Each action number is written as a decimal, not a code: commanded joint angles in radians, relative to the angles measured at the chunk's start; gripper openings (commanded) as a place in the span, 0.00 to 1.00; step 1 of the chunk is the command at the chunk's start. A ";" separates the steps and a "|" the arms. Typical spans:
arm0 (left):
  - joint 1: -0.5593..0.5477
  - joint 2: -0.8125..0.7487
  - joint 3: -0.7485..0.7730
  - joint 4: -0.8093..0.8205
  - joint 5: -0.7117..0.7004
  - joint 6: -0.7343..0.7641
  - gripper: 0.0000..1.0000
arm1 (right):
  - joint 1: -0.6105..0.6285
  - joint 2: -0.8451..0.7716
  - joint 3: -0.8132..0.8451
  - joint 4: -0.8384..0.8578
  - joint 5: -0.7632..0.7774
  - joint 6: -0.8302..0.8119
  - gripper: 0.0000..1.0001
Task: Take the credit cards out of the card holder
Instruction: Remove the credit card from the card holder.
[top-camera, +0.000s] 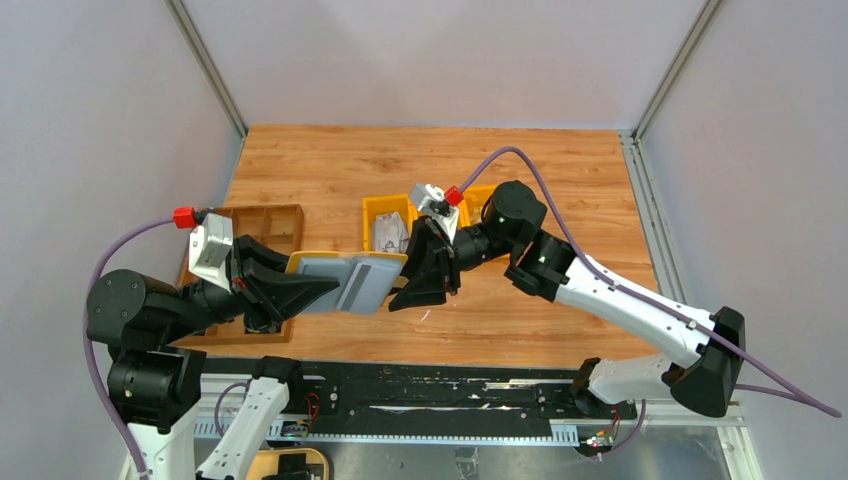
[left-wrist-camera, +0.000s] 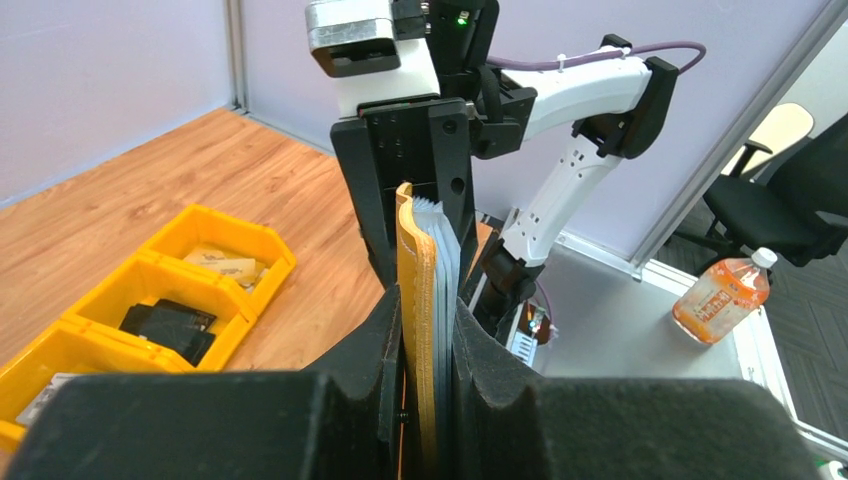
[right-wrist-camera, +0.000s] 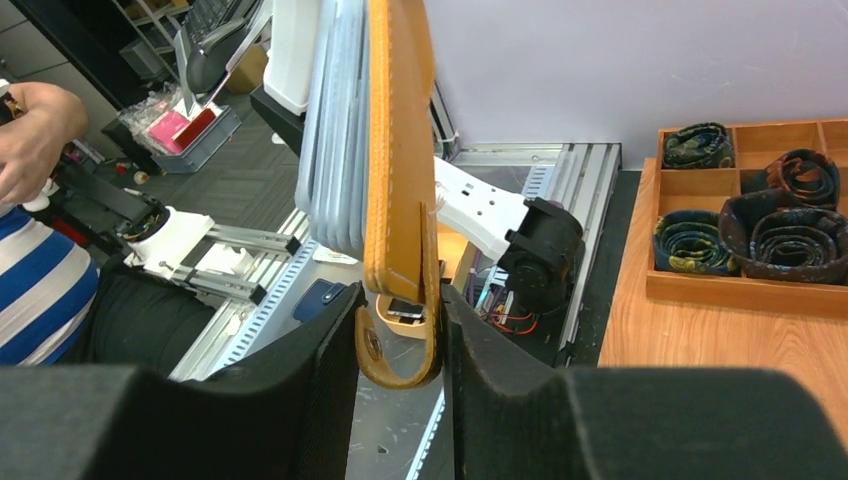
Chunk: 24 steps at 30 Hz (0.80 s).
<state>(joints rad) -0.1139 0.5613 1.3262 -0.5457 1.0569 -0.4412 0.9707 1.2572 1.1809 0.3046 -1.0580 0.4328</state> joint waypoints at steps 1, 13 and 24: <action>-0.006 0.015 0.023 0.021 -0.019 0.000 0.00 | 0.028 -0.039 0.028 -0.016 -0.032 -0.045 0.34; -0.006 0.014 0.020 0.026 -0.022 -0.010 0.00 | 0.029 -0.029 0.071 -0.003 0.063 0.023 0.18; -0.006 0.008 0.016 0.021 -0.018 -0.010 0.00 | 0.029 -0.022 0.078 0.008 0.278 0.117 0.22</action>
<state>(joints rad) -0.1143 0.5671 1.3296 -0.5335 1.0229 -0.4416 0.9878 1.2423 1.2163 0.2630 -0.9134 0.4896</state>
